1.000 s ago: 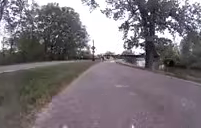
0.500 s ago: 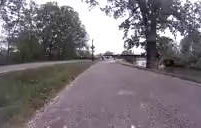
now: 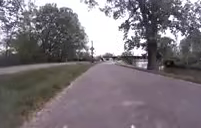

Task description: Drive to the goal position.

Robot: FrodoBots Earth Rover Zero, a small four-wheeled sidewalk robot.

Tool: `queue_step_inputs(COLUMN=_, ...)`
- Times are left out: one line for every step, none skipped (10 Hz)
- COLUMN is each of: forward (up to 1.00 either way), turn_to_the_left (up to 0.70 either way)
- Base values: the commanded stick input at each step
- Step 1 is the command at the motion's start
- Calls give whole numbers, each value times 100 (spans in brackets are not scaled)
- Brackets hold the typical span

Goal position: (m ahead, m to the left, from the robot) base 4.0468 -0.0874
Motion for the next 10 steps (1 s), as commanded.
queue_step_inputs(forward=100, turn_to_the_left=0)
queue_step_inputs(forward=100, turn_to_the_left=0)
queue_step_inputs(forward=100, turn_to_the_left=0)
queue_step_inputs(forward=100, turn_to_the_left=0)
queue_step_inputs(forward=100, turn_to_the_left=0)
queue_step_inputs(forward=100, turn_to_the_left=0)
queue_step_inputs(forward=100, turn_to_the_left=0)
queue_step_inputs(forward=100, turn_to_the_left=0)
queue_step_inputs(forward=100, turn_to_the_left=0)
queue_step_inputs(forward=100, turn_to_the_left=0)
